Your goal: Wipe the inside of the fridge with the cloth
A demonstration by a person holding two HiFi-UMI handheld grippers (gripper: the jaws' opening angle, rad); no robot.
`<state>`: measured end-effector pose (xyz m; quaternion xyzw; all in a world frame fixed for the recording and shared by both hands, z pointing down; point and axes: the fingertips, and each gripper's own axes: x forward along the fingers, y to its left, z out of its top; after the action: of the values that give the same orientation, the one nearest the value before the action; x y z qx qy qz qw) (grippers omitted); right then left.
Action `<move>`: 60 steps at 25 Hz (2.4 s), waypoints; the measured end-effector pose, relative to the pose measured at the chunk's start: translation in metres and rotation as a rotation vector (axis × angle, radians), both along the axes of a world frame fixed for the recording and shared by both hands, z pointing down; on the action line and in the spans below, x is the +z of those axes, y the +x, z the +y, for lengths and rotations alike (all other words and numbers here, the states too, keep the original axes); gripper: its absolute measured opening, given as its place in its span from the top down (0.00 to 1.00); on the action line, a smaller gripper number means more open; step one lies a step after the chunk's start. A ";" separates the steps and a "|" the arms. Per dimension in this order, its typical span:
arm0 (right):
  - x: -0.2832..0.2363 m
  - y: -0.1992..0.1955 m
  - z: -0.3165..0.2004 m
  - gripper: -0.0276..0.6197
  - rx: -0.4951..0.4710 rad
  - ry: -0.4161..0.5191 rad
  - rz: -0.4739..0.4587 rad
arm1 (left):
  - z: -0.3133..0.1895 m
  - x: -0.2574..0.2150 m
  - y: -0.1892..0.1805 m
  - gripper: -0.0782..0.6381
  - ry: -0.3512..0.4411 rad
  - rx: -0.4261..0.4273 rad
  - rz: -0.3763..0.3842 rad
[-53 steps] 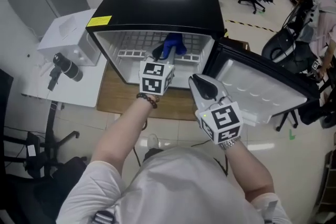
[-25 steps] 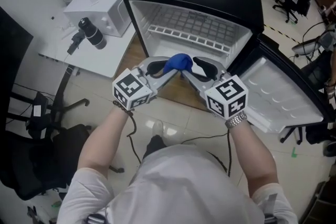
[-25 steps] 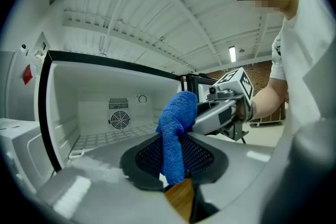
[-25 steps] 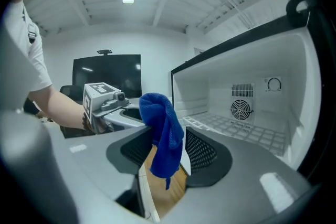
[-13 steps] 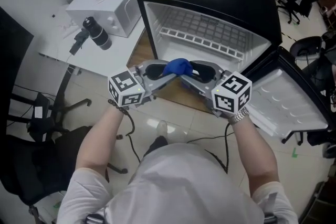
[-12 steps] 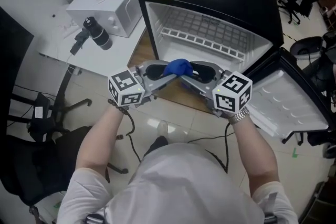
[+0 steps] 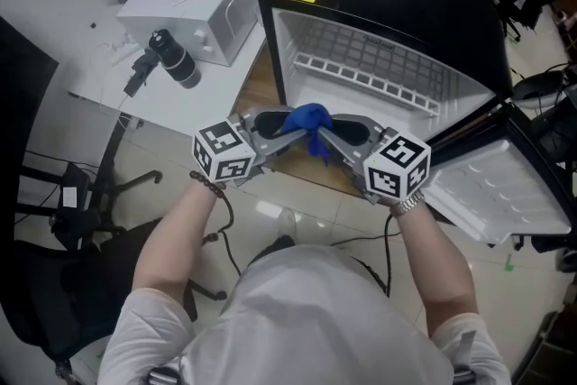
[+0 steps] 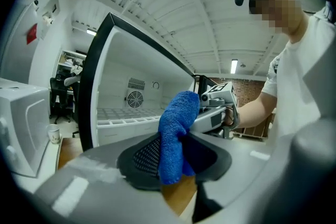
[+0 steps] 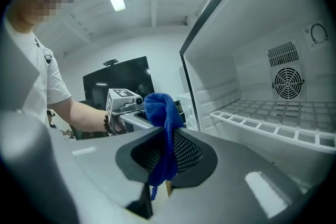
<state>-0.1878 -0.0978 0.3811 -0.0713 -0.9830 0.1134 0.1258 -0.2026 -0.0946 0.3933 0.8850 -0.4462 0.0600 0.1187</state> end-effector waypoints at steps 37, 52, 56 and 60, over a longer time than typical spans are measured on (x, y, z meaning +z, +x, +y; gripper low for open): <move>0.144 -0.105 -0.101 0.91 0.597 0.155 0.097 | -0.063 0.067 -0.116 0.61 -0.056 -0.451 -0.239; 0.166 -0.119 -0.151 0.91 0.712 0.164 0.128 | -0.075 0.068 -0.119 0.62 -0.036 -0.495 -0.210; 0.171 -0.123 -0.163 0.91 0.737 0.167 0.129 | -0.076 0.068 -0.119 0.62 -0.034 -0.508 -0.199; 0.175 -0.127 -0.176 0.91 0.769 0.158 0.121 | -0.077 0.069 -0.120 0.63 -0.026 -0.504 -0.204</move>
<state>-0.3149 -0.2742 0.5557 0.3187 -0.9345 0.0802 0.1370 -0.3225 -0.1716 0.4619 0.7337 -0.6613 0.1233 0.0957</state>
